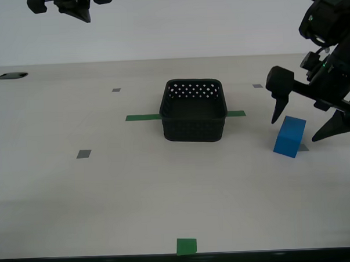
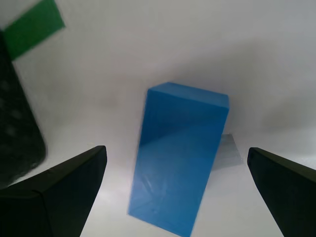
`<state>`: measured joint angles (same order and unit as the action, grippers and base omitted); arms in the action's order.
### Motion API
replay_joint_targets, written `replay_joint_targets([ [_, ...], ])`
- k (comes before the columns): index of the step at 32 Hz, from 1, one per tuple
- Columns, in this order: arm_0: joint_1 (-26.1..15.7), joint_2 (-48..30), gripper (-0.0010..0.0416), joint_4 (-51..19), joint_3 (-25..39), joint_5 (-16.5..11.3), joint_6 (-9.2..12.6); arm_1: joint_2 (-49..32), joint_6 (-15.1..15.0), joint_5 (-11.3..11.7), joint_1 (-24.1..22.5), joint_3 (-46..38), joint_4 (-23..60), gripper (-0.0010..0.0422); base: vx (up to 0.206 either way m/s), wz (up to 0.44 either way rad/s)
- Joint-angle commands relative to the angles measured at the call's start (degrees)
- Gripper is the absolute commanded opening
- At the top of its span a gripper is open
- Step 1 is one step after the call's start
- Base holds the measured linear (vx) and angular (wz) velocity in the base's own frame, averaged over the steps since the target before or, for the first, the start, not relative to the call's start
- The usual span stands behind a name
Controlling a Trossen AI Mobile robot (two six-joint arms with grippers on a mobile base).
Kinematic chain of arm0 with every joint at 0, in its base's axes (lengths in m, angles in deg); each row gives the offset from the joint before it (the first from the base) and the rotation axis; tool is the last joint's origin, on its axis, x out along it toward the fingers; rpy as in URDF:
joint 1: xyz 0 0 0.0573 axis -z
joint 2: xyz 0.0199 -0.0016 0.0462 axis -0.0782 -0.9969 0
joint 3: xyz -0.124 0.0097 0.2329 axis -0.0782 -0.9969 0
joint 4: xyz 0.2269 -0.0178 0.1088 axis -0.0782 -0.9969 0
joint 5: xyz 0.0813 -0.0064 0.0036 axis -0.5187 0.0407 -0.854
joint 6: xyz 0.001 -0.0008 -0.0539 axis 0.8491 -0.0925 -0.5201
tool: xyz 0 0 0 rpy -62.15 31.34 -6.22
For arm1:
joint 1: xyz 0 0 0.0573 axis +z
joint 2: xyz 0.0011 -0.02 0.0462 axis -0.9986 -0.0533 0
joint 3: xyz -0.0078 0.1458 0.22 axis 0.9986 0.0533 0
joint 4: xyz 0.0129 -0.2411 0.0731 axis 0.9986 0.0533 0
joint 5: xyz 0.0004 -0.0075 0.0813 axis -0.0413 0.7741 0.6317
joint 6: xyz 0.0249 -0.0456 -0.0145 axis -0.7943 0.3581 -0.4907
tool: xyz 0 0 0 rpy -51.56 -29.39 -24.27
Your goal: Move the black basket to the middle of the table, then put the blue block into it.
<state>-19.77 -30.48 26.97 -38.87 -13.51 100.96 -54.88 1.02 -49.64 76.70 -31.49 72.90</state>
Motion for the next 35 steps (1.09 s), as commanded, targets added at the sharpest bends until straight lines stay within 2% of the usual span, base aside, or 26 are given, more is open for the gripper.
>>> replay_joint_targets([
  [1,-0.7,-4.6,0.0399,0.9,1.4,0.2,0.4,0.0,-0.2,-0.3,0.0,0.0,-0.3,0.0000,0.000,0.000],
  [3,-1.3,-6.3,0.0397,0.9,2.6,0.2,0.4,0.0,-0.3,-0.3,0.0,0.0,-0.5,0.0000,0.000,0.000],
  [4,-2.4,-6.8,0.0382,1.0,3.0,0.2,0.9,0.0,-0.6,-0.5,0.0,0.0,-0.7,0.0000,0.000,0.000],
  [6,-2.5,-6.8,0.0369,1.0,3.0,0.2,0.9,0.0,-0.6,-0.5,0.0,0.0,-0.8,0.0000,0.000,0.000],
  [8,-2.5,-6.8,0.0337,1.0,3.0,0.3,1.0,0.0,-0.6,-0.5,0.0,0.0,-0.9,0.0000,0.000,0.000],
  [10,-2.5,-6.8,0.0248,1.0,3.0,0.2,1.2,0.0,-0.6,-0.5,-0.1,0.0,-1.0,0.0000,0.000,0.000],
  [12,-2.5,-6.8,0.0214,1.0,3.0,0.2,1.2,0.0,-0.5,-0.5,-0.1,0.0,-1.0,0.0000,0.000,0.000],
  [14,-2.6,-6.8,0.0130,1.0,3.0,0.2,1.2,0.0,-0.5,-0.5,-0.1,0.0,-1.0,0.0000,0.000,0.000],
  [15,-2.6,-6.8,0.0111,1.0,3.0,0.2,1.1,0.0,-0.5,-0.5,-0.1,0.0,-1.0,0.0000,0.000,0.000],
  [16,-2.6,-6.8,0.0064,1.0,3.0,0.2,0.6,0.0,-0.6,-0.5,-0.1,0.0,-1.0,0.0000,0.000,0.000],
  [17,-2.6,-6.8,-0.0006,1.0,3.0,-0.5,-0.2,0.0,-0.6,-0.5,-0.2,0.0,-0.9,0.0000,0.000,0.000],
  [18,-2.6,-6.8,0.0006,0.9,3.0,-1.8,-0.7,0.0,-0.6,-0.5,-0.2,0.0,-0.9,0.0000,0.000,0.000],
  [21,-2.9,-6.2,0.0000,0.7,3.0,-6.4,-0.9,0.0,-0.6,-0.5,-0.2,0.1,-0.9,0.0000,0.000,0.000],
  [24,-3.4,-5.0,-0.0001,-0.5,3.3,-8.1,-1.2,0.0,-0.6,-0.5,-0.2,0.1,-0.9,0.0000,0.000,0.000],
  [25,-3.9,-4.5,-0.0001,-5.3,5.2,-8.0,-3.7,0.0,-0.6,-0.5,-0.2,0.2,-0.9,0.0000,0.000,0.000],
  [29,-5.2,-4.4,-0.0001,-11.6,9.1,-7.7,-6.7,0.0,-0.6,-0.5,-0.3,0.2,-0.9,0.0000,0.000,0.000],
  [32,-7.4,-4.4,-0.0001,-14.8,13.7,-7.6,-7.3,0.0,-0.6,-0.5,-0.3,0.2,-0.9,0.0000,0.000,0.000],
  [35,-14.1,-4.4,-0.0001,-19.3,27.2,-7.7,-7.5,0.0,-0.9,-0.5,-0.3,0.2,-0.9,0.0000,0.000,0.000],
])
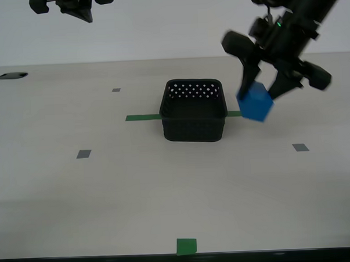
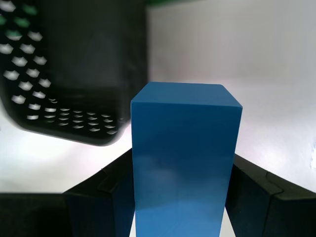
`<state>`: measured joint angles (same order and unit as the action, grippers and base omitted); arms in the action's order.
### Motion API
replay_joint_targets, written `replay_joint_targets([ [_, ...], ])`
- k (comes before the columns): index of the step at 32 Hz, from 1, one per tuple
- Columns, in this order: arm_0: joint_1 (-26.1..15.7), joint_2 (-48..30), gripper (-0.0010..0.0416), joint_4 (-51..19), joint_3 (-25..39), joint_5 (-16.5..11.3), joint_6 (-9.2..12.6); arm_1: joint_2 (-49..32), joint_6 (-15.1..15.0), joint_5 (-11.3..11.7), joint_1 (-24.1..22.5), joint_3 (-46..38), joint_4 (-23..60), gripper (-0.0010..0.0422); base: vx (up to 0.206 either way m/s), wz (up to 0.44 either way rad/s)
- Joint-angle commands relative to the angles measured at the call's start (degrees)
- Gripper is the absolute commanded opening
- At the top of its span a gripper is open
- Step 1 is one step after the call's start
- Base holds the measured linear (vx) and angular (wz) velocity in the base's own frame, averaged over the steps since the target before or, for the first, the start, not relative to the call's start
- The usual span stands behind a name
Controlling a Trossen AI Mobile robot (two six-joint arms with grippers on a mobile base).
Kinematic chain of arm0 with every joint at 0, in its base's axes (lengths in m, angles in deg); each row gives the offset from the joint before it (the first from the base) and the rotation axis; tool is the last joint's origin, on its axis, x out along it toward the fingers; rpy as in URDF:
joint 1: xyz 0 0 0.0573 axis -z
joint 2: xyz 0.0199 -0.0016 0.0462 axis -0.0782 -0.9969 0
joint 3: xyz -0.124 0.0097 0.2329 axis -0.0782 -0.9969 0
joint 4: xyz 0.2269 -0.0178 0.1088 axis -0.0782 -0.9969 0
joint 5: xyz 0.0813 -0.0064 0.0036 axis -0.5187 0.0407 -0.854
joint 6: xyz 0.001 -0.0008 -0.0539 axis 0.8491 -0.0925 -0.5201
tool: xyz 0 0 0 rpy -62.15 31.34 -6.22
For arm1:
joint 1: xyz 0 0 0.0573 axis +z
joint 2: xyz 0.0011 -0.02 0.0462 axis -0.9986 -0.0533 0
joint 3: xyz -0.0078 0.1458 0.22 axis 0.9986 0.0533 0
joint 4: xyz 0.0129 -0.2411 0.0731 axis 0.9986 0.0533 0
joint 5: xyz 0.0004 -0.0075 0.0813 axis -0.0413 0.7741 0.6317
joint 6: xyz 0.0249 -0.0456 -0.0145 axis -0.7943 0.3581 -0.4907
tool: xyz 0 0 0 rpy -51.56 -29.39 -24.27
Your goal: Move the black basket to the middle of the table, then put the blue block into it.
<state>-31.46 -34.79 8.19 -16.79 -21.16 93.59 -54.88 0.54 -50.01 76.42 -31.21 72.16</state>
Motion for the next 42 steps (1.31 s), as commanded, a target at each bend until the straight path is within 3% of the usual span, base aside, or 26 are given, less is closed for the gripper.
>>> replay_joint_targets([
  [1,-2.9,-0.1,-0.0001,-0.7,6.3,0.0,-0.5,0.0,-0.5,-0.1,0.0,0.0,-0.2,0.0000,0.000,0.000],
  [4,-6.0,-1.4,-0.0001,-2.6,18.2,0.1,-2.9,0.0,-0.9,-0.2,-0.1,1.7,-0.6,0.0000,0.000,0.000],
  [9,-6.2,-7.3,-0.0001,-3.8,23.6,-0.3,-4.8,0.0,-0.9,-0.1,-0.1,3.7,-0.7,0.0000,-0.002,-0.009],
  [12,-6.5,-14.7,-0.0001,-3.7,26.8,0.0,-6.2,0.0,-1.6,-0.1,-0.1,3.7,-0.5,0.0000,0.000,0.000],
  [13,-6.6,-16.3,0.0000,-3.7,27.8,0.2,-8.0,0.0,-1.9,-0.2,-0.1,3.7,-0.6,0.0000,0.000,0.000],
  [21,-6.8,-20.0,0.0021,-5.7,33.7,0.3,-8.2,0.0,-2.5,-0.1,-0.1,3.8,-0.4,0.0000,0.000,0.000],
  [23,-6.8,-20.0,0.0094,-7.2,35.5,0.3,-8.5,0.0,-2.6,-0.2,-0.1,3.8,-1.0,0.0000,0.000,0.000],
  [24,-6.8,-20.0,0.0105,-7.3,35.5,0.3,-8.5,0.0,-2.6,-0.2,-0.1,3.8,-1.0,0.0000,0.000,0.000],
  [26,-6.8,-20.0,0.0178,-7.9,35.0,0.4,-8.5,0.0,-2.6,-0.2,-0.1,3.8,-1.1,0.0000,0.000,0.000],
  [27,-6.8,-20.0,0.0193,-7.9,34.9,0.5,-8.5,0.0,-2.6,-0.2,-0.1,3.8,-1.1,0.0000,0.000,0.000],
  [29,-6.8,-20.1,0.0306,-8.0,34.1,0.5,-8.4,0.0,-2.6,-0.2,-0.1,3.8,-1.0,0.0000,0.000,0.000],
  [30,-6.8,-20.1,0.0321,-8.1,34.1,0.5,-8.4,0.0,-2.6,-0.2,-0.1,3.8,-1.0,0.0000,0.000,0.000],
  [31,-6.8,-20.1,0.0374,-8.2,34.1,0.5,-8.4,0.0,-2.6,-0.2,-0.1,3.8,-1.0,0.0000,0.000,0.000],
  [33,-6.8,-20.1,0.0404,-8.5,34.1,0.4,-8.4,0.0,-2.6,-0.2,-0.1,3.8,-1.0,0.0000,0.000,0.000],
  [37,-6.8,-20.1,0.0381,-8.9,34.1,0.5,-8.4,0.0,-2.6,-0.1,-0.1,3.8,-1.0,0.0000,0.000,0.000],
  [42,-6.8,-20.1,0.0395,-8.9,34.1,0.5,-8.4,0.0,-2.6,-0.1,-0.1,3.8,-1.0,0.0000,0.000,0.000],
])
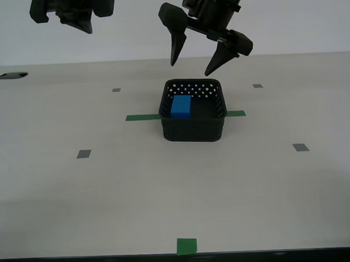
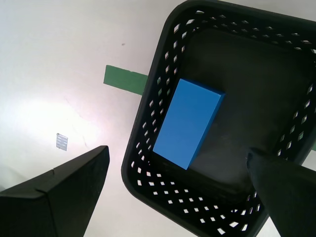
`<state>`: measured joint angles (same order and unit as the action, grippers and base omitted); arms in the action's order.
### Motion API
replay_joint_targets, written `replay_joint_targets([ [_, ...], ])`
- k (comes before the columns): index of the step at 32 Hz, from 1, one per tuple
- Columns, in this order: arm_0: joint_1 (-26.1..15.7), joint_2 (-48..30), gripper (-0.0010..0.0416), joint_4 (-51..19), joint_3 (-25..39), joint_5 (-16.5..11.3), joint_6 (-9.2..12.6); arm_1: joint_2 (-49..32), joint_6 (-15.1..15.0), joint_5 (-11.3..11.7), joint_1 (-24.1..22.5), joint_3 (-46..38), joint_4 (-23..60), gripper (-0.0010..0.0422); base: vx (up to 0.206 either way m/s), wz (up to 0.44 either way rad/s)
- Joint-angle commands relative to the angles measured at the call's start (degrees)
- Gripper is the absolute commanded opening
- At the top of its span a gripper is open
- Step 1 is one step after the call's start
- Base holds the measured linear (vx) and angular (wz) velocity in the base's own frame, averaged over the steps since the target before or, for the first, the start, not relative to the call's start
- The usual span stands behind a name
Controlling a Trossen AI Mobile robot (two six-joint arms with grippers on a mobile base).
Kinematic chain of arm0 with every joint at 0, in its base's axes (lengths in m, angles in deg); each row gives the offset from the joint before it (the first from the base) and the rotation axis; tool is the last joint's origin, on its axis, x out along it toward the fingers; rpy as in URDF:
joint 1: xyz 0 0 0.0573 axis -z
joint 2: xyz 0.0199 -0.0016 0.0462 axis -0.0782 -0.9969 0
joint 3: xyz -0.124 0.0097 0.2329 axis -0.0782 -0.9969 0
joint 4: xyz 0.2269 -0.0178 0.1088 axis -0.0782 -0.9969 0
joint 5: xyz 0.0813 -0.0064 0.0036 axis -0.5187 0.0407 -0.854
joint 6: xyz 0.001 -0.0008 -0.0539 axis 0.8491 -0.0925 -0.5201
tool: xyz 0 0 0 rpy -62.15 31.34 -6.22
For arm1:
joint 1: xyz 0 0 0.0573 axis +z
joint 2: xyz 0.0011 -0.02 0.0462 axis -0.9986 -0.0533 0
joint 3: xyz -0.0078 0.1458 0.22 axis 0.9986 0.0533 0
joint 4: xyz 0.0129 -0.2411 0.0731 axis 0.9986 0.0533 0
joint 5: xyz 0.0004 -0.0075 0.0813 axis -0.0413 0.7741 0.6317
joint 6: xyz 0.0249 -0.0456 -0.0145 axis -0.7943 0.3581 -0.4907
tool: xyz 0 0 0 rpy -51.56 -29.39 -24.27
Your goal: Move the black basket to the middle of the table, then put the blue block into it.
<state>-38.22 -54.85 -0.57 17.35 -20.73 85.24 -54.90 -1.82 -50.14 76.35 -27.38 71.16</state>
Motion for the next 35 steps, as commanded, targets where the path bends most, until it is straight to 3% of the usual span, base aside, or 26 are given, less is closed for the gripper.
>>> replay_joint_targets([
  [1,0.1,0.0,0.0400,-0.1,0.0,0.1,-0.2,0.0,-0.2,0.0,0.0,0.0,0.0,0.0000,0.000,0.000],
  [8,3.5,0.0,0.0398,-0.3,0.0,3.0,-0.7,0.0,-0.2,0.0,0.0,0.0,0.0,0.0000,0.000,0.000],
  [19,12.8,0.0,0.0399,-0.6,0.0,3.1,-0.8,0.0,-0.2,0.0,0.0,0.0,0.0,0.0000,0.000,0.000],
  [22,12.9,0.0,0.0399,-0.5,0.0,3.1,-2.2,0.0,-0.2,0.0,0.0,0.0,0.0,0.0000,0.000,0.000],
  [35,12.8,0.0,0.0399,0.0,0.0,3.1,-2.1,0.0,-0.2,0.0,0.0,0.0,0.0,0.0000,0.000,0.000],
])
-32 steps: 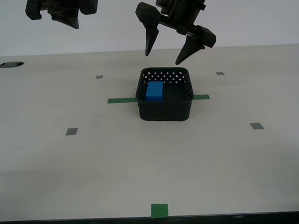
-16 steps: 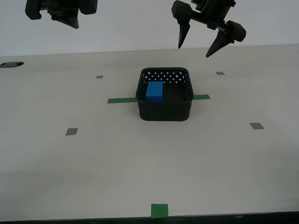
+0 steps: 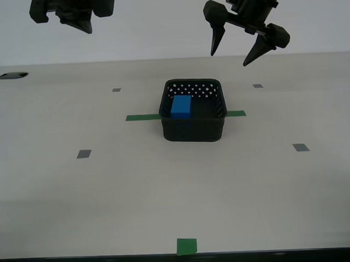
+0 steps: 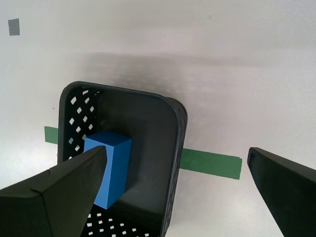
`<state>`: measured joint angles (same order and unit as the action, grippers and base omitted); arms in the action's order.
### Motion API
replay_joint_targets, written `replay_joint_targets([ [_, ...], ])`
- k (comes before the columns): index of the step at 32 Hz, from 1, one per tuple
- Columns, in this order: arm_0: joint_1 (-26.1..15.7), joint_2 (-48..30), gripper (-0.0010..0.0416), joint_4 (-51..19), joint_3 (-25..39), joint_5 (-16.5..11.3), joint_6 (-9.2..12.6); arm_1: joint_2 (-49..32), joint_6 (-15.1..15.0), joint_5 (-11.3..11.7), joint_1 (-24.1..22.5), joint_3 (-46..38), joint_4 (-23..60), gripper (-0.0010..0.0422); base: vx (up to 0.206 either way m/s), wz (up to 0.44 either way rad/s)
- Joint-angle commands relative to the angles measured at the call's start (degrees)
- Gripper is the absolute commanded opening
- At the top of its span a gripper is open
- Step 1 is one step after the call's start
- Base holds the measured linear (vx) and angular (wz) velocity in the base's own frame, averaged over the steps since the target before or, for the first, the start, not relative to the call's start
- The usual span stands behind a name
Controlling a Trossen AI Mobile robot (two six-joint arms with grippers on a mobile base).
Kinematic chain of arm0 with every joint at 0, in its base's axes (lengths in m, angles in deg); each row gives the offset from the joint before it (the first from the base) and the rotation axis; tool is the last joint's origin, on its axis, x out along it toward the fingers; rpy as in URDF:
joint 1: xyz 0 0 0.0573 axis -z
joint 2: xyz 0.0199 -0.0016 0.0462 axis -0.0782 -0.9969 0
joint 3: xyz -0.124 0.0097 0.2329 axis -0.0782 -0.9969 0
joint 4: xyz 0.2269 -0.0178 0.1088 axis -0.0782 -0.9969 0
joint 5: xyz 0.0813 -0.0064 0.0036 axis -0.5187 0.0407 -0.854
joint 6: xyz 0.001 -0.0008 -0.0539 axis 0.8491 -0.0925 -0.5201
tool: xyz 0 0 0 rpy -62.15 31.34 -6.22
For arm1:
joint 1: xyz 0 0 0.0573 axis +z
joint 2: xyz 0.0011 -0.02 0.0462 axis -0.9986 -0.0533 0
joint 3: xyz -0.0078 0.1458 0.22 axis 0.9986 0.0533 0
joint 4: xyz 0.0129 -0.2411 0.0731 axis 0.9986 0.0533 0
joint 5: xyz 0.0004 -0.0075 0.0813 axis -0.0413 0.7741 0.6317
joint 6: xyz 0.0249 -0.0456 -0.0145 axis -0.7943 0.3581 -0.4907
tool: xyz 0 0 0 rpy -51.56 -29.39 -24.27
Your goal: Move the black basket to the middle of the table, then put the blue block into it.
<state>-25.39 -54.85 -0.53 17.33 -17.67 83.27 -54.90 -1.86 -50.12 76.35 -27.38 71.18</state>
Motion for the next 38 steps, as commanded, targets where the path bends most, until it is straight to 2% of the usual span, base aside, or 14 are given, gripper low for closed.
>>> replay_joint_targets([
  [1,0.0,0.0,0.0399,0.1,0.0,0.0,-0.1,0.0,-0.2,0.0,0.0,0.0,0.0,0.0000,0.000,0.000],
  [38,0.0,0.0,0.0398,0.4,0.0,0.0,-0.1,0.0,-0.2,0.0,0.0,0.0,0.0,0.0000,0.000,0.000],
])
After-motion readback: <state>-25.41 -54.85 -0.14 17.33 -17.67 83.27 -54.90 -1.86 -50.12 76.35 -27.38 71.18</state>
